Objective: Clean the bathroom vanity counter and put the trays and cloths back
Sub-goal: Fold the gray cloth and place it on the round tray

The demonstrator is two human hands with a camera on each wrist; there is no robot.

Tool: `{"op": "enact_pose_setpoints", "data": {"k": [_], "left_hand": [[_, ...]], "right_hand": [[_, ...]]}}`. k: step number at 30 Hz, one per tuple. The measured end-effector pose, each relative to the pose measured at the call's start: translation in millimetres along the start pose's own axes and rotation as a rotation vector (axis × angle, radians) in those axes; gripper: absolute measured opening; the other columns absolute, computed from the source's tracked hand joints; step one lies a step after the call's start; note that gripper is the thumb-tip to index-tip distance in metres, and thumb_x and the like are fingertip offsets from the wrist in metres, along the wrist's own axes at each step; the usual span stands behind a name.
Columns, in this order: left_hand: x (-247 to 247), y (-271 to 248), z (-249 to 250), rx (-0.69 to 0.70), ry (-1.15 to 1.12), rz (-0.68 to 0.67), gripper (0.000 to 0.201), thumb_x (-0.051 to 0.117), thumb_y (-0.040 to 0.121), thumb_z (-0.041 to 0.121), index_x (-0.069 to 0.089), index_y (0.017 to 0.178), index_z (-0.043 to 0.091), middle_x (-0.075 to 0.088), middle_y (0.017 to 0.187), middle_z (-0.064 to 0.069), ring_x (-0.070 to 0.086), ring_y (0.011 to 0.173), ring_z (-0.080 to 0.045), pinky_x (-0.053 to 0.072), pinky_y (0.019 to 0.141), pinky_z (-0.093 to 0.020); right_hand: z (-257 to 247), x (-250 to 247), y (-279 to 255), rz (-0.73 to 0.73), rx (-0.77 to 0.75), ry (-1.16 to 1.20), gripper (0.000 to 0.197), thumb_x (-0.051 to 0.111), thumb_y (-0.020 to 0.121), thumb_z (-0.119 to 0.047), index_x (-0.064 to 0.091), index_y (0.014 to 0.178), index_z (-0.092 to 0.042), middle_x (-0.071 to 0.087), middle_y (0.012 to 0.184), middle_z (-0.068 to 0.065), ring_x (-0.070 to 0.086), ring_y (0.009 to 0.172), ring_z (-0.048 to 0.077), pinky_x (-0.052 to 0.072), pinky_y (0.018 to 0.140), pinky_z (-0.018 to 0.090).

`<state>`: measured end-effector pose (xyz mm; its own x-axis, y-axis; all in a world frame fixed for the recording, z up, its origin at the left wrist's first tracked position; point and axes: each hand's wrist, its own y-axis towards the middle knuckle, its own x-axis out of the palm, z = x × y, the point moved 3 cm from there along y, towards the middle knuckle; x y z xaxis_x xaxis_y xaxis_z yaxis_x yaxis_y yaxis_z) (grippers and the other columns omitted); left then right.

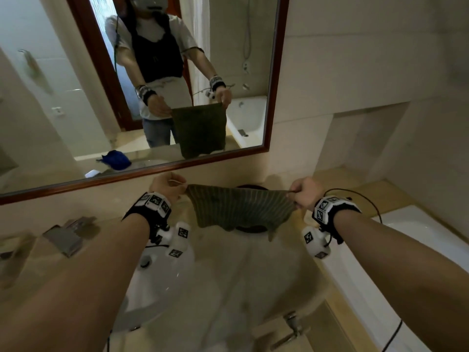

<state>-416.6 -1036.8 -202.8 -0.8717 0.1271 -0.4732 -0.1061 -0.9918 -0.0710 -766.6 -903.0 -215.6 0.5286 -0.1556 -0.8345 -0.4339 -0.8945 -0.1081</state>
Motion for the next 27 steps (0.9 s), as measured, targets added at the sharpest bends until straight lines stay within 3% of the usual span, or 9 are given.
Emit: {"op": "enact_pose_setpoints", "data": {"k": [2,5,10,12,15,17,19,23,27], "left_hand": [[5,-6,-15,-0.024,0.037,0.000,0.011,0.071,0.083,0.012,0.065,0.087,0.021,0.070,0.094,-0.005,0.067,0.089,-0.021,0.057,0.083,-0.037],[17,-26,-50,-0.071,0.141,-0.037,0.012,0.071,0.082,0.010,0.065,0.086,0.020,0.070,0.091,-0.004,0.067,0.088,-0.026,0.057,0.084,-0.040],[46,-91,-122,-0.175,0.208,-0.140,0.012,0.068,0.084,0.003,0.065,0.092,0.011,0.065,0.091,-0.006,0.059,0.084,-0.020,0.047,0.073,-0.025],[54,-119,-153,-0.191,0.339,-0.209,0.010,0.070,0.082,0.009,0.065,0.083,0.018,0.066,0.088,-0.002,0.059,0.081,-0.017,0.046,0.069,-0.023],[64,-158,-198,-0.235,0.430,-0.282,0.018,0.073,0.078,0.007,0.064,0.072,0.022,0.069,0.087,-0.003,0.062,0.084,-0.017,0.050,0.078,-0.026],[69,-179,-221,-0.268,0.455,-0.324,0.019,0.072,0.077,0.005,0.064,0.071,0.021,0.069,0.088,-0.003,0.064,0.088,-0.020,0.052,0.085,-0.028],[72,-197,-234,-0.276,0.519,-0.387,0.012,0.070,0.080,0.007,0.066,0.079,0.018,0.067,0.089,-0.001,0.061,0.088,-0.018,0.049,0.082,-0.025],[74,-215,-245,-0.285,0.509,-0.390,0.009,0.070,0.081,0.007,0.068,0.082,0.015,0.069,0.092,-0.004,0.059,0.083,-0.017,0.048,0.078,-0.023],[72,-210,-238,-0.264,0.475,-0.350,0.009,0.069,0.080,0.003,0.070,0.082,0.012,0.067,0.088,-0.004,0.059,0.082,-0.017,0.048,0.077,-0.024]], "right_hand": [[8,4,-5,-0.011,0.016,-0.008,0.006,0.068,0.078,-0.024,0.067,0.073,-0.025,0.063,0.063,-0.004,0.065,0.068,0.019,0.049,0.061,0.023],[32,29,-21,-0.074,0.057,0.007,0.022,0.065,0.077,-0.016,0.062,0.062,-0.032,0.062,0.060,-0.007,0.065,0.068,0.023,0.056,0.063,0.031],[72,85,-86,-0.251,0.177,-0.140,0.015,0.064,0.082,-0.019,0.073,0.092,-0.013,0.068,0.090,0.005,0.063,0.085,0.023,0.054,0.075,0.030],[88,110,-120,-0.334,0.187,-0.149,0.011,0.063,0.080,-0.017,0.068,0.084,-0.009,0.060,0.080,0.006,0.060,0.079,0.026,0.052,0.071,0.034],[111,144,-165,-0.417,0.161,-0.194,0.017,0.059,0.079,-0.015,0.054,0.063,-0.015,0.049,0.065,0.003,0.052,0.066,0.023,0.040,0.059,0.030],[122,158,-185,-0.449,0.163,-0.220,0.011,0.060,0.081,-0.017,0.061,0.070,-0.013,0.055,0.069,0.002,0.054,0.070,0.019,0.043,0.063,0.029],[133,169,-202,-0.480,0.151,-0.275,0.010,0.060,0.082,-0.019,0.066,0.079,-0.012,0.060,0.075,0.003,0.060,0.076,0.020,0.045,0.064,0.028],[143,179,-223,-0.500,0.143,-0.346,0.012,0.054,0.085,-0.017,0.062,0.076,-0.015,0.057,0.075,0.002,0.058,0.078,0.021,0.040,0.059,0.026],[143,177,-225,-0.456,0.120,-0.363,0.021,0.052,0.091,-0.016,0.069,0.102,-0.012,0.065,0.094,0.007,0.060,0.088,0.021,0.039,0.069,0.025]]}}
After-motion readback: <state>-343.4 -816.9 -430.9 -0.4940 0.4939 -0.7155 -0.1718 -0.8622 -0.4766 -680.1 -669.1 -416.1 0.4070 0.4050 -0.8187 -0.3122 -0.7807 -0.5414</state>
